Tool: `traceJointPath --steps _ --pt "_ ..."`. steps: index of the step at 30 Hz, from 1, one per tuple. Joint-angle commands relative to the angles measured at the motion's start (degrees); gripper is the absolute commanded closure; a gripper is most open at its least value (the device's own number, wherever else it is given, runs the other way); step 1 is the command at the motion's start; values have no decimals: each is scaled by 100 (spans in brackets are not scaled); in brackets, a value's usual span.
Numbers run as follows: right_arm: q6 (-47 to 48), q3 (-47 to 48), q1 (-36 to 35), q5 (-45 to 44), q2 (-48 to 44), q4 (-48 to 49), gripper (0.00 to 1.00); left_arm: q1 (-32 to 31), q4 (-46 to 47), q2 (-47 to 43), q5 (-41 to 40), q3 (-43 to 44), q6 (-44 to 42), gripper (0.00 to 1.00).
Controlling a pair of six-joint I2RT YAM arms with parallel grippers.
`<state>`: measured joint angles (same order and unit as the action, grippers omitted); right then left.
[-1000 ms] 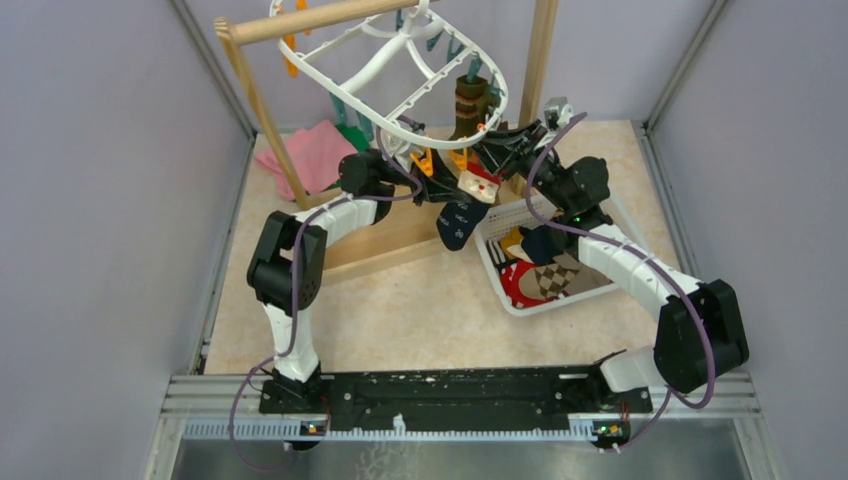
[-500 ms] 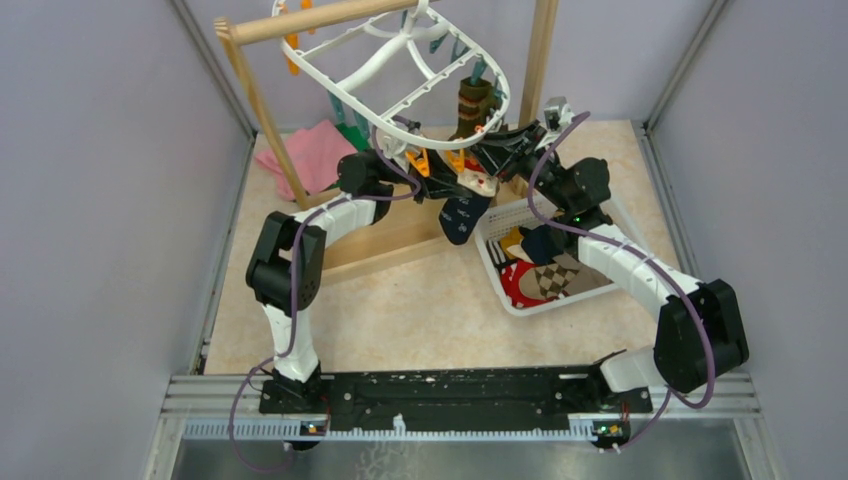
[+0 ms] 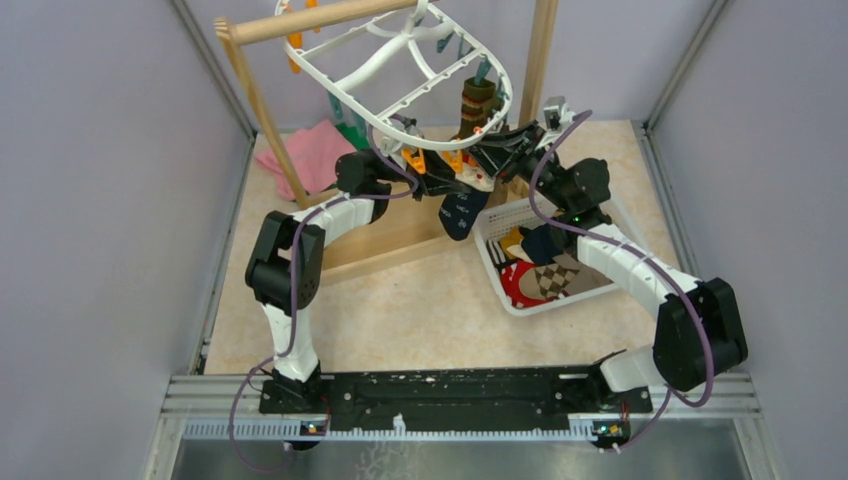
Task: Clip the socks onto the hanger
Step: Clamp the sock onto the hanger.
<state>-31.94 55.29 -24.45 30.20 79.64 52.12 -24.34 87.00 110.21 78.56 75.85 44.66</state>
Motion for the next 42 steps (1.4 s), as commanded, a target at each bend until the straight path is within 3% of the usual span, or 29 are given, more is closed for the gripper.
traceJointPath --steps 1,11,39,42 --pt "-7 269 28 65 80 237 100 30 1565 -88 -52 56 -118 100" --pt "469 327 35 -158 13 -191 100 26 1565 -466 -121 -279 -288 100" --pt "-24 331 29 109 116 49 100 104 1557 -333 -531 -211 -336 100" --pt "-57 354 36 81 150 13 92 105 1565 -351 -540 -212 -316 100"
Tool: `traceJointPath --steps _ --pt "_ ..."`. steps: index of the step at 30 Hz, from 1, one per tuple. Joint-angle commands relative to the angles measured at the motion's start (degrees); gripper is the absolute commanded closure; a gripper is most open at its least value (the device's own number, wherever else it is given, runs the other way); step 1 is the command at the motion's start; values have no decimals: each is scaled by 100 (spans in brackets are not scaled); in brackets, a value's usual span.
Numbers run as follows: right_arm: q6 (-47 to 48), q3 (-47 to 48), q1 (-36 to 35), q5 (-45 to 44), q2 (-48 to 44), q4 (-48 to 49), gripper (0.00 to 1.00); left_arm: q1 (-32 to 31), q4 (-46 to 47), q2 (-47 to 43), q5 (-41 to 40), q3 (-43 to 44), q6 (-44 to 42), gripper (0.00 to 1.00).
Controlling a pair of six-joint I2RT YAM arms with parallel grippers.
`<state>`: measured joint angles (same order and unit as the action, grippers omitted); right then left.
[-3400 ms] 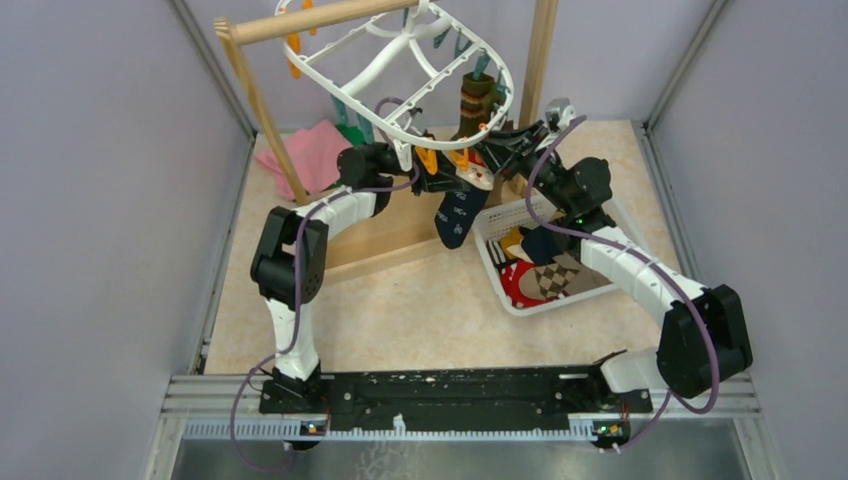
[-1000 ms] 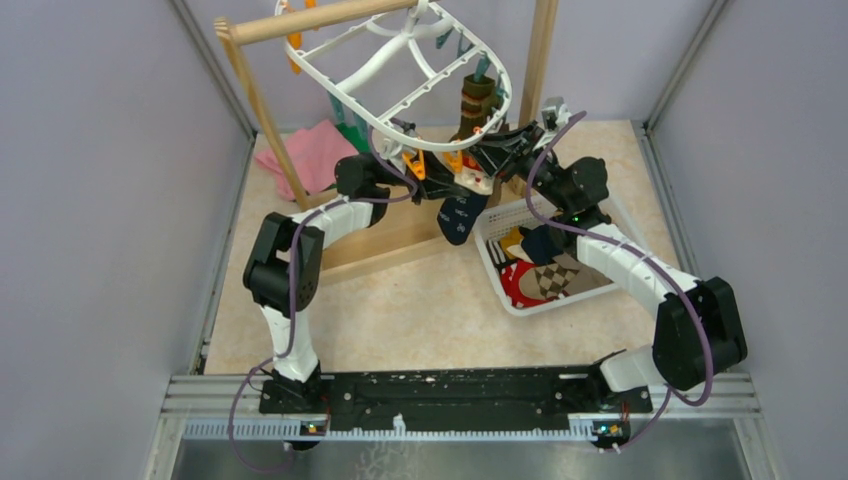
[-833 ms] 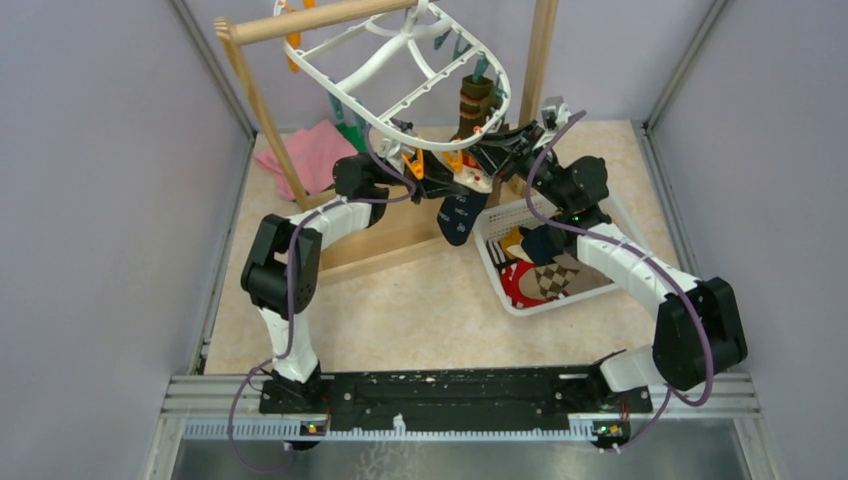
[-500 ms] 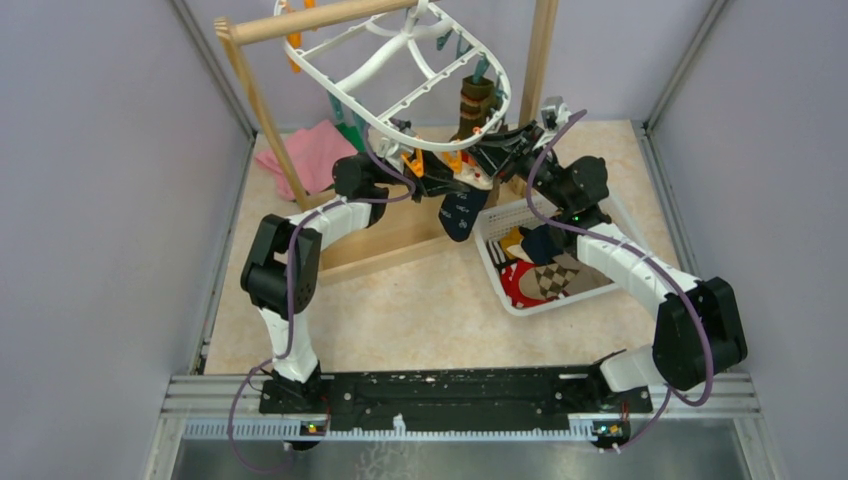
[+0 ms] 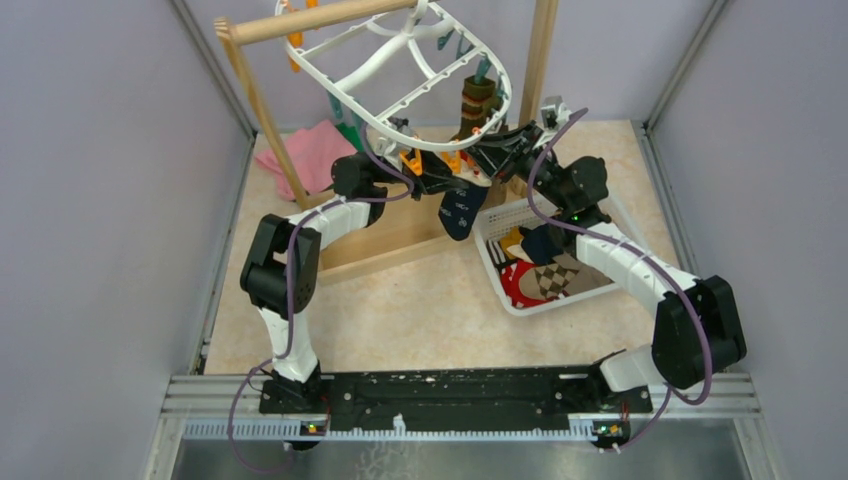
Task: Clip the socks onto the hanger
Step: Clamp the sock onto the hanger.
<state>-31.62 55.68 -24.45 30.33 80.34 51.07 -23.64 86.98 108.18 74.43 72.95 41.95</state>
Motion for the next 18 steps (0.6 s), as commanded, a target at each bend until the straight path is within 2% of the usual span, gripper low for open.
traceJointPath --steps 1,3,5,14,18 --pt "-96 317 36 51 79 110 86 35 1564 -148 -120 79 -41 100" --pt "-82 312 36 23 79 101 75 39 1566 -156 -106 79 -15 100" --pt "-67 312 36 -10 80 80 69 27 1567 -158 -69 78 17 100" --pt "-3 371 41 -88 81 26 54 26 1567 -236 27 8 34 100" --pt "49 345 39 -116 19 -12 43 26 1567 -228 19 -4 65 100"
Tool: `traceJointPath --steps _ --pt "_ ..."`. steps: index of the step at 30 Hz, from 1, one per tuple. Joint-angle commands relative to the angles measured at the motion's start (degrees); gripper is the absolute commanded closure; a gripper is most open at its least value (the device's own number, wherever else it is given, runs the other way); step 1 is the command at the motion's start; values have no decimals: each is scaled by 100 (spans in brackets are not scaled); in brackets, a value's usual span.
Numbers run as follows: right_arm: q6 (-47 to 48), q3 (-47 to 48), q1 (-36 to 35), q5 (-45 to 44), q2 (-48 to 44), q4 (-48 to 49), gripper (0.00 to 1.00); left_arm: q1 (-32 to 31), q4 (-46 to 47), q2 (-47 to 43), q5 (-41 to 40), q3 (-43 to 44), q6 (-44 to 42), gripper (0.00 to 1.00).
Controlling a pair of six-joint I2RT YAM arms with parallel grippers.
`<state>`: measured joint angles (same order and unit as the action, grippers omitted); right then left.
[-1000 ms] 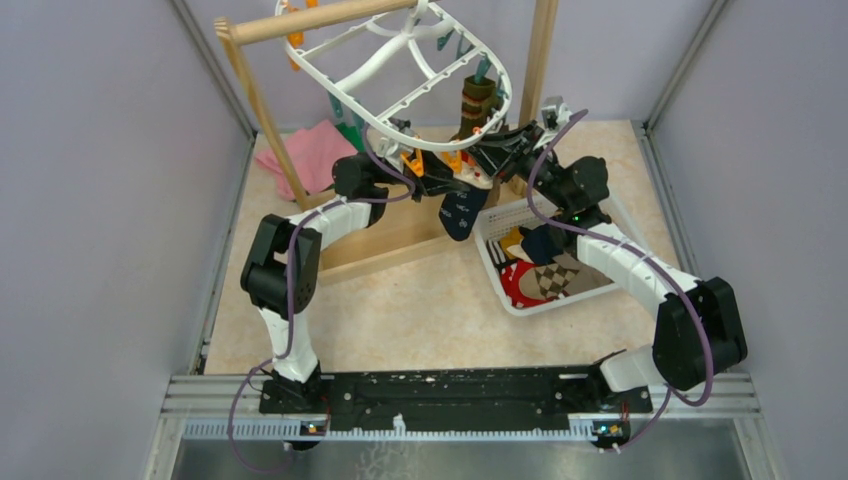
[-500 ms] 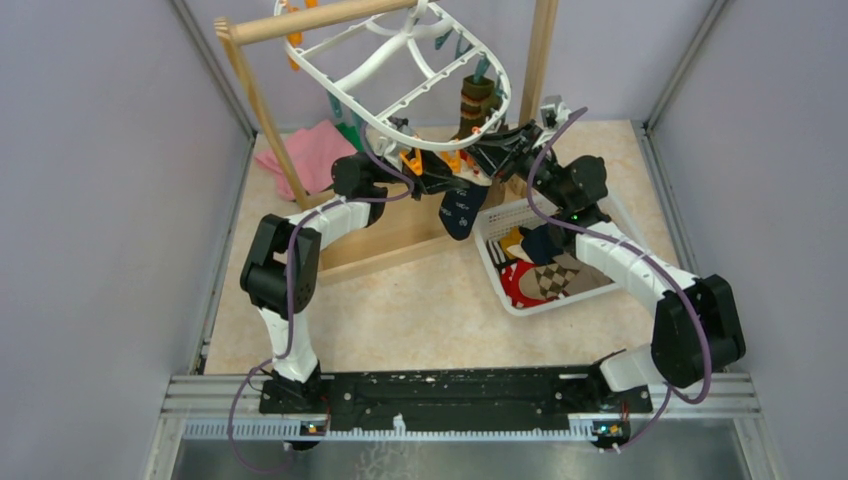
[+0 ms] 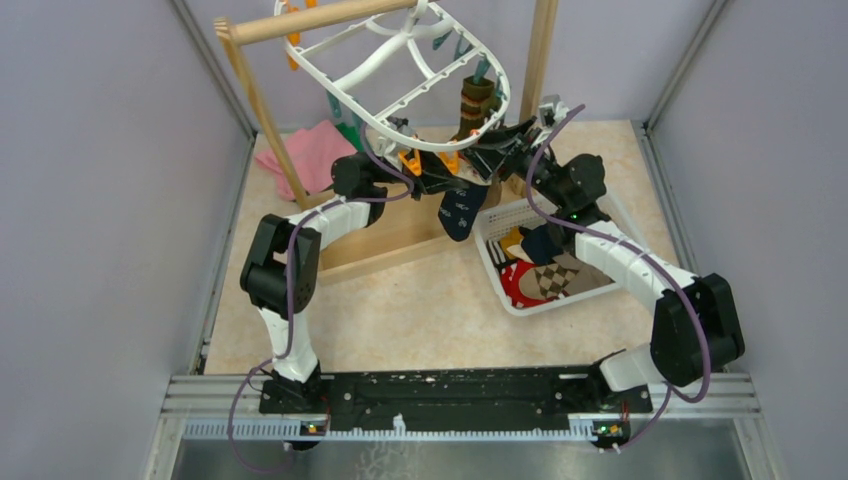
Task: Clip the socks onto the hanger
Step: Clamp the sock onto the hanger.
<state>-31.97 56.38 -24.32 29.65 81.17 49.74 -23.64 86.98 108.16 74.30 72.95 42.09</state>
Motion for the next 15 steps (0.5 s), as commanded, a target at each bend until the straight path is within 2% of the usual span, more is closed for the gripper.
traceJointPath --steps 1,4,7,9,15 --pt "122 259 31 -73 -85 104 40 26 1568 -216 9 -12 66 100" --pt "297 177 23 -196 -216 -32 32 39 1568 -176 -83 -44 173 91" --pt "482 74 24 -317 -361 -217 28 59 1567 -110 -228 -88 318 71" --pt "579 6 28 -377 -445 -311 26 76 1567 -54 -359 -156 397 62" --pt "834 -152 25 -565 -660 -666 21 162 1566 72 -658 -464 559 46"
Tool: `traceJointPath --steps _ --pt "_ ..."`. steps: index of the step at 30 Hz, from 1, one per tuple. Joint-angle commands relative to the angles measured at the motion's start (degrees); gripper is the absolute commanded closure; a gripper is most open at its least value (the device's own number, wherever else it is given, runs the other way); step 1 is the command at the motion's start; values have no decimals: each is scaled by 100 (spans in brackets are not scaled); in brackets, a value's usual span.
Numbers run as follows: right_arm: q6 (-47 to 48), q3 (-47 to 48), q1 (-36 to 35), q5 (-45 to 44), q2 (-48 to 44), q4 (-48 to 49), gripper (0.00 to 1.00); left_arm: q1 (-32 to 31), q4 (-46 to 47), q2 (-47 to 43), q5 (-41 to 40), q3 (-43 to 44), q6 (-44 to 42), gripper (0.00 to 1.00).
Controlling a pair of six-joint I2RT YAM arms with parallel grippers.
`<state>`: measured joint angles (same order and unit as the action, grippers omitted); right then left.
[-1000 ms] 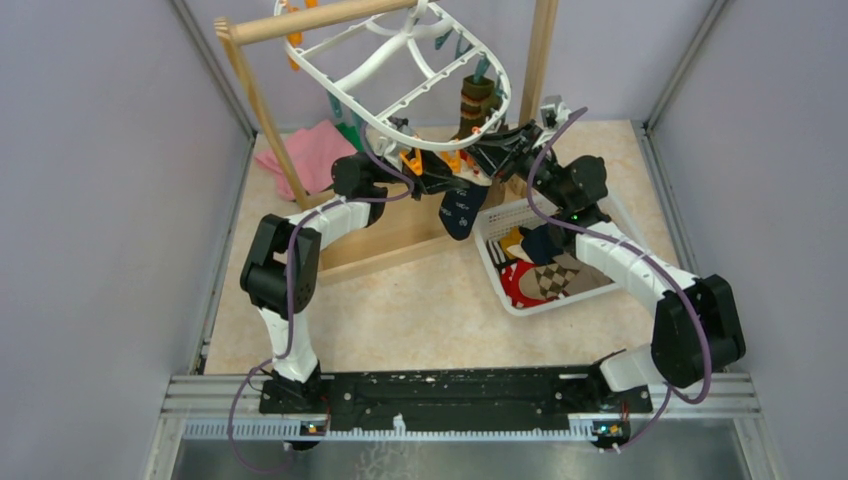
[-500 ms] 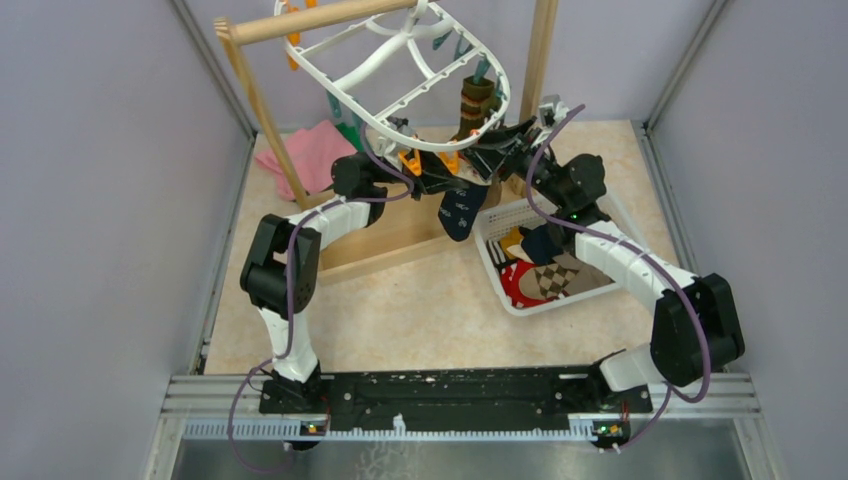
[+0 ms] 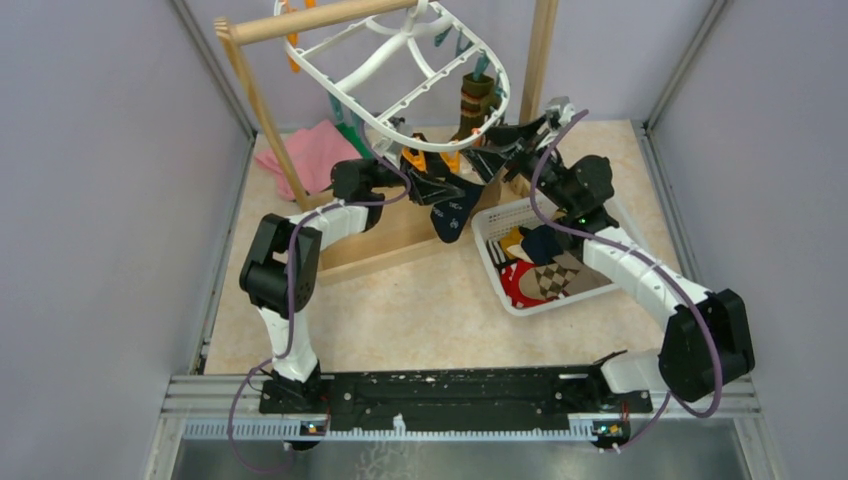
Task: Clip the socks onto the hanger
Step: Clamp the sock onto the hanger.
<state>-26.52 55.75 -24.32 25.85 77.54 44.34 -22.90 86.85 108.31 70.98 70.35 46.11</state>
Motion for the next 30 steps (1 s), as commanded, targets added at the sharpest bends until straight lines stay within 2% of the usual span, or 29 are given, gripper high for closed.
traceJointPath --steps 1,7,11,16,18,22,26,28,30 --pt "317 -121 24 -199 -355 -168 20 115 1573 63 -388 -284 168 45" --pt "508 -435 32 -392 -651 -463 15 316 1574 74 -740 -891 163 40" --pt "508 -760 45 -462 -908 -544 14 452 1585 169 -993 -1342 293 28" --pt "630 -1088 50 -628 -1346 -914 13 505 1587 120 -1202 -1990 138 25" --pt "703 -1235 52 -716 -1551 -1116 13 505 1582 22 -1245 -2295 -4 3" --pt "872 -1688 53 -1203 -2133 -1546 13 488 1535 -343 -1400 -3188 -415 1" --pt "1145 -2223 50 -1422 -2711 -1630 14 488 835 -1006 -1851 -4158 -1267 1" --pt "1377 -2503 52 -1302 -2953 -1464 15 488 40 -1492 -2143 -4557 -1790 1" --pt "1525 -2481 50 -1288 -3063 -2040 14 480 -748 -2105 -2556 -4926 -2185 1"
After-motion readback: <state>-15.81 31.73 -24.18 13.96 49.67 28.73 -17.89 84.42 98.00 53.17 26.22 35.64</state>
